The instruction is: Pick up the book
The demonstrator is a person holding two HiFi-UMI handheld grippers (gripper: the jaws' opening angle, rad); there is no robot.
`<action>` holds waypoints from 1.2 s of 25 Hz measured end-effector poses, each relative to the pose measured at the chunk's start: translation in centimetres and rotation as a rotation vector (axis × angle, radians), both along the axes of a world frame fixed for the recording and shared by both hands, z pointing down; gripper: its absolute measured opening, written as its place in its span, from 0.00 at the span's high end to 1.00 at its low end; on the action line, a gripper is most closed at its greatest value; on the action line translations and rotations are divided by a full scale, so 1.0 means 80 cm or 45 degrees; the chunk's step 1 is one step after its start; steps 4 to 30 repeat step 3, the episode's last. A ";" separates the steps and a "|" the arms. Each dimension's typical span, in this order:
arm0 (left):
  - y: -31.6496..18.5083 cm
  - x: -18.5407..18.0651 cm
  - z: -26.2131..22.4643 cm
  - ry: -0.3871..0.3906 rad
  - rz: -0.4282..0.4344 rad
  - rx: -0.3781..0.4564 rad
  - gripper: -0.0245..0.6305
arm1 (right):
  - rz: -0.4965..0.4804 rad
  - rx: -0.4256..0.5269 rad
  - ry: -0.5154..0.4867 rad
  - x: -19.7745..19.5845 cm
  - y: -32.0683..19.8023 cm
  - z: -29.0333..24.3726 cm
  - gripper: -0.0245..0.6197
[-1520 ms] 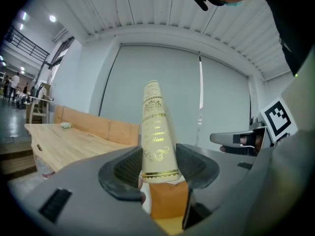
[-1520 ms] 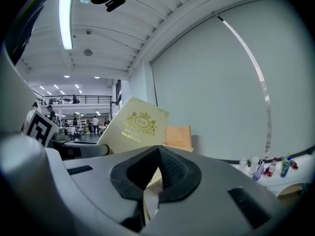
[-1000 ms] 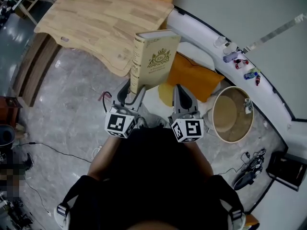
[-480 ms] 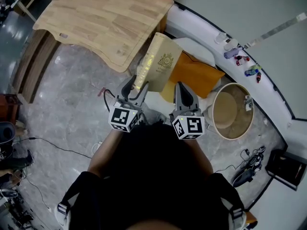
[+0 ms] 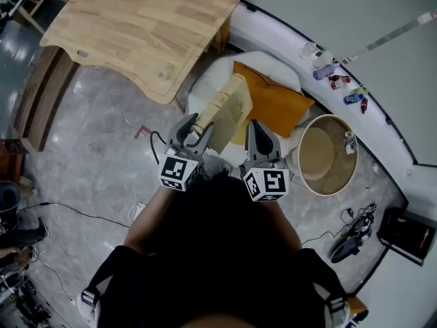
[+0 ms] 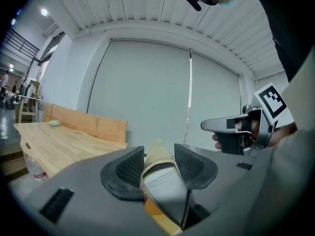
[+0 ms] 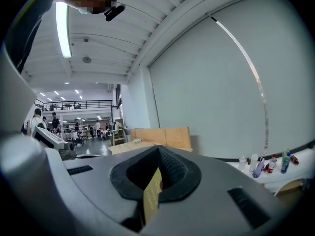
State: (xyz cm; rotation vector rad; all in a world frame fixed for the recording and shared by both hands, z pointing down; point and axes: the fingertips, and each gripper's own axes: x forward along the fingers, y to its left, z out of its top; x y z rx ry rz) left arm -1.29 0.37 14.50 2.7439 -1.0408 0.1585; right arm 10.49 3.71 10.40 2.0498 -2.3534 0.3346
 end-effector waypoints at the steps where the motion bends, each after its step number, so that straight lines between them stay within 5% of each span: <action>1: -0.001 -0.001 0.001 0.002 -0.004 -0.004 0.66 | -0.003 -0.001 0.001 0.000 0.000 0.001 0.96; 30: -0.002 -0.002 0.002 0.006 -0.009 -0.010 0.66 | -0.008 -0.003 0.003 -0.001 0.001 0.003 0.96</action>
